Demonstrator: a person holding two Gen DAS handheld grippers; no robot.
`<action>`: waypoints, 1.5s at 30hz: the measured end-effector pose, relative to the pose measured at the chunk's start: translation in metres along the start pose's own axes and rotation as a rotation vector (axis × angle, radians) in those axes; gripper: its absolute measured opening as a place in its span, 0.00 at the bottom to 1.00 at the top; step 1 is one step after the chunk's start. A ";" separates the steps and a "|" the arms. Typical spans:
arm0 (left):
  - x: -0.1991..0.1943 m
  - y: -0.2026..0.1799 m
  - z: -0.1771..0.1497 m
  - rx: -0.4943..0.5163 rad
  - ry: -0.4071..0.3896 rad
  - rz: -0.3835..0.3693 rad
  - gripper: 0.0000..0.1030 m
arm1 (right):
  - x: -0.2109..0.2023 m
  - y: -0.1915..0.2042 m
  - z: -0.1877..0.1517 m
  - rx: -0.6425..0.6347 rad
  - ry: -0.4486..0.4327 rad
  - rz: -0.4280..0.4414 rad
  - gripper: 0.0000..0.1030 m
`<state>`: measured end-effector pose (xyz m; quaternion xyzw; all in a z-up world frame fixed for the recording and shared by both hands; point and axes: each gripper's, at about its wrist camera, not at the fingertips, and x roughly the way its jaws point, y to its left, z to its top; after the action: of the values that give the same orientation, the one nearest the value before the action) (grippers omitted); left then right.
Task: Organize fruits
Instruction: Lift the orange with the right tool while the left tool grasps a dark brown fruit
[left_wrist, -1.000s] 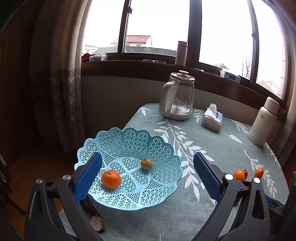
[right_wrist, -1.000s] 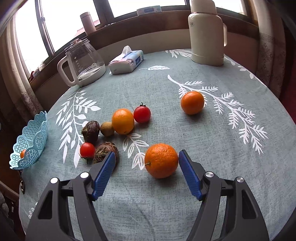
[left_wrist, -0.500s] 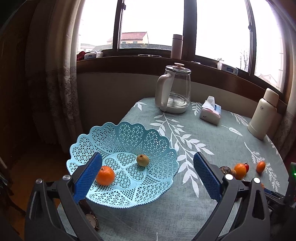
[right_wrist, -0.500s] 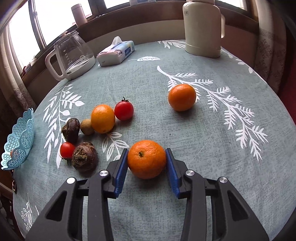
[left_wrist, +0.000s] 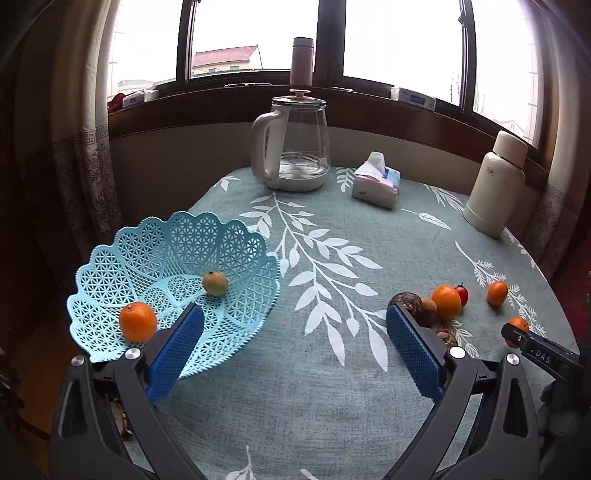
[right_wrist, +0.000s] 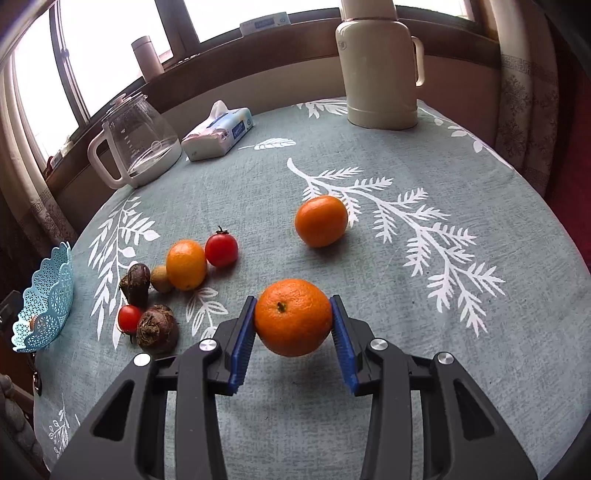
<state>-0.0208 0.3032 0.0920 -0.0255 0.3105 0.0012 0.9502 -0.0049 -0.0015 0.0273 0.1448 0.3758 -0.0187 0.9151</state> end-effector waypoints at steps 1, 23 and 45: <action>0.002 -0.005 -0.002 0.006 0.009 -0.012 0.97 | 0.000 -0.003 0.000 0.011 -0.003 0.005 0.39; 0.056 -0.111 -0.038 0.151 0.201 -0.188 0.90 | 0.005 -0.017 -0.005 0.090 -0.020 0.051 0.39; 0.090 -0.132 -0.039 0.132 0.256 -0.215 0.69 | 0.003 -0.017 -0.006 0.098 -0.027 0.063 0.39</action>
<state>0.0309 0.1677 0.0136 0.0038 0.4239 -0.1239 0.8972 -0.0093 -0.0160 0.0167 0.2010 0.3575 -0.0102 0.9120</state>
